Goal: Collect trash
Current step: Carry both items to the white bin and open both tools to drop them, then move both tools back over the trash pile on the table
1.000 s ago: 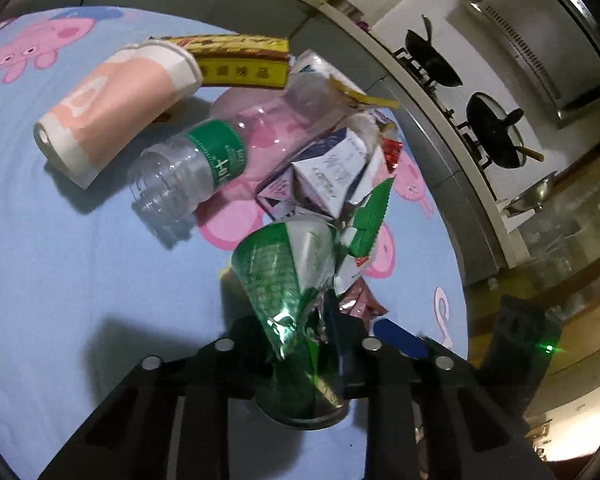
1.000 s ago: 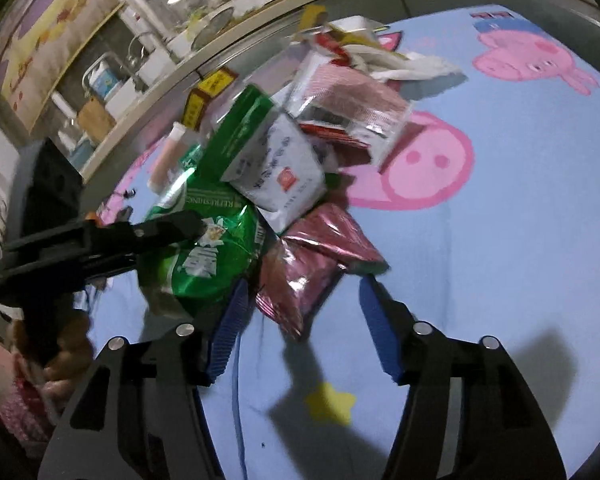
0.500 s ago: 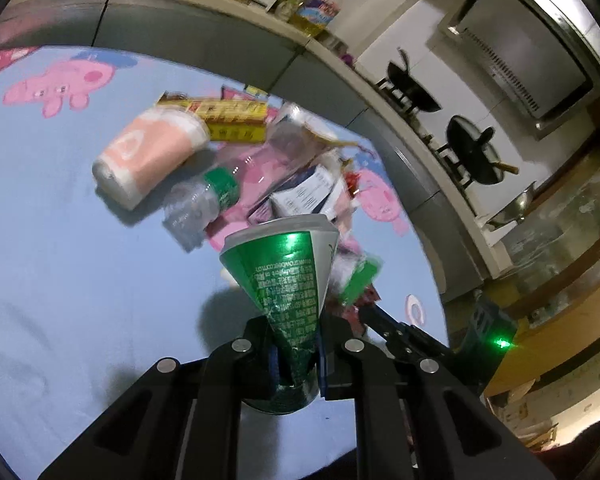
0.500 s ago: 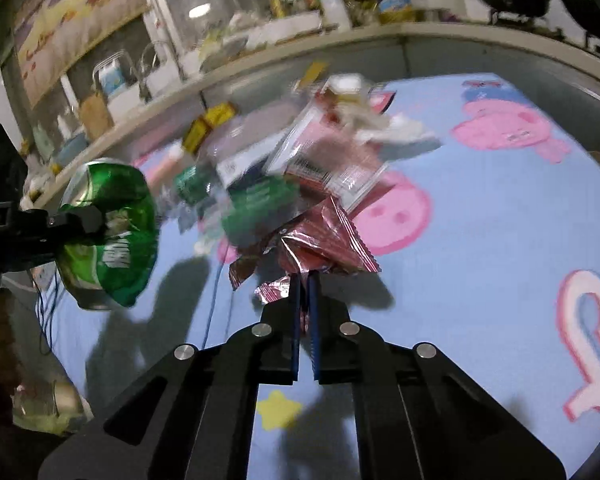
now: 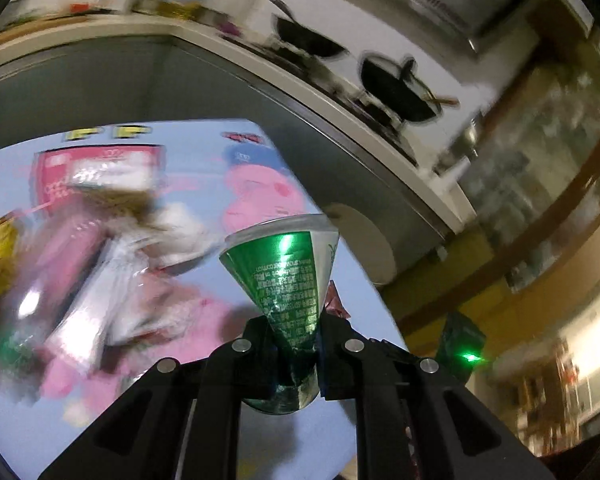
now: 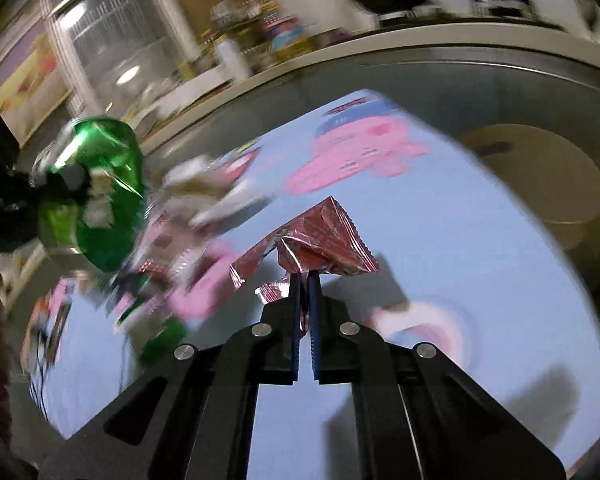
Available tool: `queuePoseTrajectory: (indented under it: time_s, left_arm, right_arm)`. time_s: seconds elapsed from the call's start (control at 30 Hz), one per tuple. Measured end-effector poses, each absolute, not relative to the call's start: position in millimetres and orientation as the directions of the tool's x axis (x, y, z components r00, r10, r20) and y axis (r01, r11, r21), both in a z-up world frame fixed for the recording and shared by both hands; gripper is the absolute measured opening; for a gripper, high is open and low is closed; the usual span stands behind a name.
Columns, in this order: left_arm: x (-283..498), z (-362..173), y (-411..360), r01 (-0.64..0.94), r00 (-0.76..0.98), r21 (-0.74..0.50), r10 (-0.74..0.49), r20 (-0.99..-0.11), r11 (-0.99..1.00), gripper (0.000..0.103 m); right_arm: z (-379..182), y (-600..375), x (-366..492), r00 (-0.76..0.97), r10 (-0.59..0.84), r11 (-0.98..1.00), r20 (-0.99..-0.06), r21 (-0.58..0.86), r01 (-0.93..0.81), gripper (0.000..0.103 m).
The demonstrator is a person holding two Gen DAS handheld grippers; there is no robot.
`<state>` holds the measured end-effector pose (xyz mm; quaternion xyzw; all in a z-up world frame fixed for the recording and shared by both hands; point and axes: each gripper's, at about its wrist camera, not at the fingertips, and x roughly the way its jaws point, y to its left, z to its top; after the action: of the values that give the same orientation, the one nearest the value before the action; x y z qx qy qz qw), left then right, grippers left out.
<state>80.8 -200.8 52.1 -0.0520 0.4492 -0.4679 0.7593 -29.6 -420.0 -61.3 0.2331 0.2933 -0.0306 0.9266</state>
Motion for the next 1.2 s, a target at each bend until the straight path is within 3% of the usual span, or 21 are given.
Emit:
queuePoseTrajectory:
  time_s: [0.3, 0.53, 0.6, 0.63, 0.67, 0.7, 0.97, 1.1, 1.2]
  left_arm:
    - [109.0, 29.7, -399.1, 0.788, 0.033, -0.422, -0.716, -0.698, 0.448, 0.014]
    - [116.5, 3.3, -479.9, 0.810, 0.011, -0.391, -0.679, -0.734, 0.436, 0.014]
    - [117.3, -3.7, -497.2, 0.811, 0.019, -0.381, -0.670, -0.742, 0.445, 0.014]
    - [117.4, -6.8, -505.0, 0.811, 0.031, -0.366, -0.659, -0.751, 0.456, 0.020]
    - [117.4, -9.4, -511.7, 0.810, 0.049, -0.346, -0.643, -0.764, 0.473, 0.035]
    - [117.9, -10.7, -516.2, 0.807, 0.070, -0.328, -0.631, -0.773, 0.491, 0.040]
    - [115.5, 30.9, -467.9, 0.805, 0.115, -0.348, -0.702, -0.703, 0.480, 0.043]
    - [112.2, 66.3, -378.2, 0.791, 0.120, -0.408, -0.769, -0.628, 0.457, 0.043]
    - [117.0, 90.0, -293.8, 0.761, 0.240, -0.365, -0.756, -0.609, 0.536, 0.043]
  right_arm:
    - [-67.7, -569.2, -40.7, 0.817, -0.047, 0.774, -0.575, 0.496, 0.394, 0.005]
    - [-82.4, -619.7, -39.5, 0.776, -0.121, 0.760, -0.619, 0.445, 0.474, 0.006]
    - [-88.4, -627.7, -35.8, 0.764, -0.135, 0.761, -0.631, 0.428, 0.487, 0.015]
    - [-91.4, -629.0, -33.5, 0.753, -0.141, 0.763, -0.642, 0.415, 0.497, 0.022]
    - [-93.4, -632.1, -32.3, 0.748, -0.155, 0.759, -0.645, 0.407, 0.508, 0.044]
    - [-93.9, -631.4, -32.9, 0.749, -0.171, 0.755, -0.640, 0.404, 0.516, 0.053]
    - [-78.1, -624.5, -62.9, 0.811, -0.214, 0.737, -0.544, 0.456, 0.500, 0.048]
    - [-62.8, -611.6, -69.2, 0.854, -0.174, 0.754, -0.490, 0.492, 0.435, 0.038]
    - [-51.0, -595.8, -64.2, 0.882, -0.121, 0.777, -0.456, 0.509, 0.370, 0.033]
